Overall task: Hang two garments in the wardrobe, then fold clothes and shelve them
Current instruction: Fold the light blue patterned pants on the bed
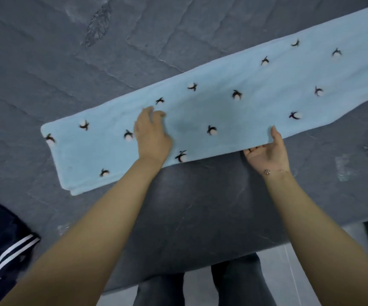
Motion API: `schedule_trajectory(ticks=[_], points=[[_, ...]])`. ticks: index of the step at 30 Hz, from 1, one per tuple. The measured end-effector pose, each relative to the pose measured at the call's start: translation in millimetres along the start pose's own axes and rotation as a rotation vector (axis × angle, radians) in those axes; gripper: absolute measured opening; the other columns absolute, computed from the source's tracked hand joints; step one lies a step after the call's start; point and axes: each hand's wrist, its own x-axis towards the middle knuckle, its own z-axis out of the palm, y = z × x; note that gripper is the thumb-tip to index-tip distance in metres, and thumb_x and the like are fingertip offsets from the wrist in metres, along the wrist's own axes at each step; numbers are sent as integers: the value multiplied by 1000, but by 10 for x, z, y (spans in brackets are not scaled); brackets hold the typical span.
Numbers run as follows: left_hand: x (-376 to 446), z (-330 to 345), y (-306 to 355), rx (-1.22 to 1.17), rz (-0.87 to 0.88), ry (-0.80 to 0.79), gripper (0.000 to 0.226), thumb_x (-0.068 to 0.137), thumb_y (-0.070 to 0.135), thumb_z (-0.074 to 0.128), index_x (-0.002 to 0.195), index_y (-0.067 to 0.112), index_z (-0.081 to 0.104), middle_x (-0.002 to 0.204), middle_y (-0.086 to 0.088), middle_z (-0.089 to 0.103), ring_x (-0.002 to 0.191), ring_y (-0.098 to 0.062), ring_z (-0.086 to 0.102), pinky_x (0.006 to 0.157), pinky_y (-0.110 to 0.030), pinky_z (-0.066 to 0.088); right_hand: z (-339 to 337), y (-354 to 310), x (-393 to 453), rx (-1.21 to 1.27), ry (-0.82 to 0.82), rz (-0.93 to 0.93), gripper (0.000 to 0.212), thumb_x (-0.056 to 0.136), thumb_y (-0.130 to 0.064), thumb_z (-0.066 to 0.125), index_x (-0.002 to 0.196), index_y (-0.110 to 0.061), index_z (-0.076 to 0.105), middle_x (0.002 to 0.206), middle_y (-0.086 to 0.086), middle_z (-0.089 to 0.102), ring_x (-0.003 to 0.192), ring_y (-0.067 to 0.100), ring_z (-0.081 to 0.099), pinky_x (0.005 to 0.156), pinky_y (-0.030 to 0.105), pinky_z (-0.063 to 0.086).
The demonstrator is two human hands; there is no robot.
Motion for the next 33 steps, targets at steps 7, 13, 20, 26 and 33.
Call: schedule_trajectory(ticks=[7,13,20,26,33], points=[[574,850,1523,133,392,-358,53,103,38,36,152,36,19,163,1,-7,150,-22,-9,117,-55,-9,-118,-848,153,378,-103,84,53,91,-35,64,134,-6,55,132,22,58,127,40,51,111,55,34],[1129,1217,1781,308,237,-371,72,85,81,21,145,57,-10,156,7,-32,143,-25,-31,99,-71,-22,-466,-1184,166,689,-117,180,50,85,-24,72,130,-7,58,131,24,58,126,42,50,112,54,33],[1162,1249,1843,371,200,-405,74,80,86,18,140,61,-19,153,9,-39,141,-25,-36,99,-72,-21,-696,-1254,128,797,-80,218,42,82,-22,74,122,-15,60,129,4,59,125,23,51,111,35,31],[1177,1277,1874,403,184,-415,75,80,85,18,139,60,-21,153,8,-39,141,-25,-35,100,-72,-20,-807,-1343,120,833,109,124,11,83,-22,66,94,-23,64,110,1,63,103,18,55,83,26,34],[953,1198,2157,263,273,-328,65,99,50,39,154,38,7,162,-6,-18,148,-28,-17,111,-68,-8,-1234,-1392,50,111,343,-42,23,97,-16,54,118,-20,62,112,-1,62,109,16,56,104,33,40]])
